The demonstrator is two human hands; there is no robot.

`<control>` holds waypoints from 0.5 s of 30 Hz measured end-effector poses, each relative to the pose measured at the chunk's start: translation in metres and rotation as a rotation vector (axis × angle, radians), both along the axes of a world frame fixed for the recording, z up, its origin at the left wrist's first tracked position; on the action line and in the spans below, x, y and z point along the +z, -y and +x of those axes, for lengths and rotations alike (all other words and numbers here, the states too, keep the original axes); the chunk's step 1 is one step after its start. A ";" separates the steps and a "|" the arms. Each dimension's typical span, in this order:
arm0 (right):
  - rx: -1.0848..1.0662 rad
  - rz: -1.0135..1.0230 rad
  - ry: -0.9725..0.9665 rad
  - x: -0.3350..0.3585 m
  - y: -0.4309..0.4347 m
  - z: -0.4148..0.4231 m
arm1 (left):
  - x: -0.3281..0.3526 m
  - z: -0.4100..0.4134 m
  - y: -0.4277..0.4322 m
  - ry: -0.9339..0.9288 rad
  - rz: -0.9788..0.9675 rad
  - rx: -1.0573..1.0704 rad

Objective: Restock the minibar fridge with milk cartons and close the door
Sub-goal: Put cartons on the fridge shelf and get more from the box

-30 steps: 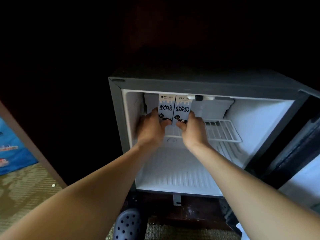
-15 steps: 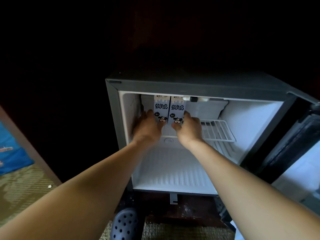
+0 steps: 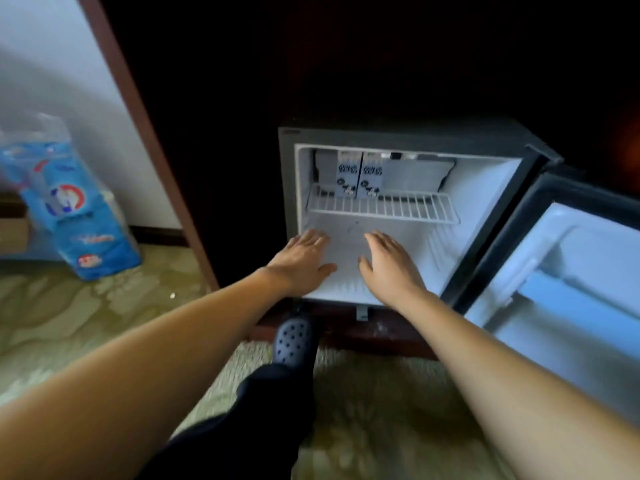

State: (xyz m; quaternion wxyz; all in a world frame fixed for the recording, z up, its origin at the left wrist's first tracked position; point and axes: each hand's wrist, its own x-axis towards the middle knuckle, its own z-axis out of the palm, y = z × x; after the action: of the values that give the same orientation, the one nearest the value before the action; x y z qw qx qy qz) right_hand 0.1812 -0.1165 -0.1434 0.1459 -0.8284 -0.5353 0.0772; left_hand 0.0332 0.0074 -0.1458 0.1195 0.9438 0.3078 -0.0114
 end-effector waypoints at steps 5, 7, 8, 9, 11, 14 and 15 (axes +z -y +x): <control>0.135 -0.025 -0.016 0.021 0.040 -0.064 | 0.028 -0.074 0.045 -0.077 -0.055 0.023; 0.254 -0.032 -0.009 0.039 0.049 -0.091 | 0.038 -0.108 0.062 -0.098 -0.024 0.015; 0.318 -0.051 -0.028 0.049 0.051 -0.105 | 0.043 -0.126 0.069 -0.103 0.013 0.013; 0.374 -0.076 -0.050 0.059 0.052 -0.119 | 0.049 -0.145 0.076 -0.099 0.059 0.011; 0.448 -0.123 -0.053 0.077 0.049 -0.151 | 0.061 -0.183 0.087 -0.084 0.134 0.040; 0.531 -0.181 0.006 0.095 0.043 -0.199 | 0.075 -0.244 0.100 -0.035 0.202 0.115; 0.563 -0.197 0.015 0.099 0.042 -0.215 | 0.076 -0.264 0.105 -0.021 0.218 0.147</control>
State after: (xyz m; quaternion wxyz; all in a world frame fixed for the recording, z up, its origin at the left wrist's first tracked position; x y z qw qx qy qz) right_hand -0.0335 -0.1583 -0.0447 0.0337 -0.6579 -0.7351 0.1602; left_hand -0.2308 -0.0980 -0.0696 0.0135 0.9259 0.3769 0.0211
